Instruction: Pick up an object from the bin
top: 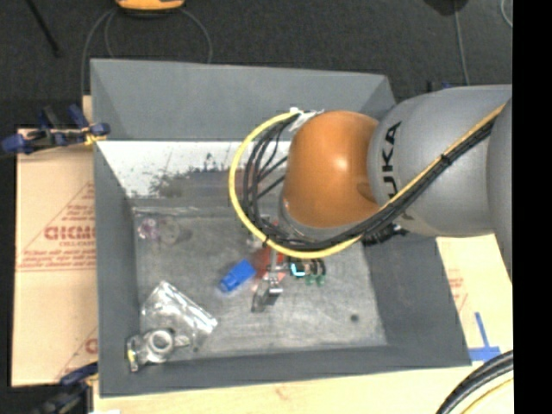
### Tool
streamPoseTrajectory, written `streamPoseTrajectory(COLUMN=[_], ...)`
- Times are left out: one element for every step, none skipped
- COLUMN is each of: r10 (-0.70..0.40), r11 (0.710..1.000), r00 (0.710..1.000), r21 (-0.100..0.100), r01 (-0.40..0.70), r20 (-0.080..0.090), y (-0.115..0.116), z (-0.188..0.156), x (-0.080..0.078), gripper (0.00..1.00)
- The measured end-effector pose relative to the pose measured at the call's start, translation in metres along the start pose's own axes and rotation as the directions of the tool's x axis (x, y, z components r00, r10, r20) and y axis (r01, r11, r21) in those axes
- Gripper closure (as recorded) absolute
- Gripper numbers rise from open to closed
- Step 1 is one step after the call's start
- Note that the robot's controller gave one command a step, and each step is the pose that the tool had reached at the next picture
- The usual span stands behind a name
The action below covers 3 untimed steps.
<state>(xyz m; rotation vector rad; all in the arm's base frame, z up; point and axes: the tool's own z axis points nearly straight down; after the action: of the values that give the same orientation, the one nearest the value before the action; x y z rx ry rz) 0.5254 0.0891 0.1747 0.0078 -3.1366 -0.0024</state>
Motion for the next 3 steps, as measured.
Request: streamPoseTrajectory(r10=[0.073,0.115,0.121], r11=[0.997,0.993,0.993], r00=[0.997,0.993,0.993], r21=[-0.002,-0.006,-0.002], r01=[-0.073,-0.114,-0.121], r20=[0.013,0.012,0.007], y=[-0.008,0.082,0.078], z=[0.082,0.074,0.075], x=[-0.002,-0.046,-0.045], gripper=[0.00,0.00,1.00])
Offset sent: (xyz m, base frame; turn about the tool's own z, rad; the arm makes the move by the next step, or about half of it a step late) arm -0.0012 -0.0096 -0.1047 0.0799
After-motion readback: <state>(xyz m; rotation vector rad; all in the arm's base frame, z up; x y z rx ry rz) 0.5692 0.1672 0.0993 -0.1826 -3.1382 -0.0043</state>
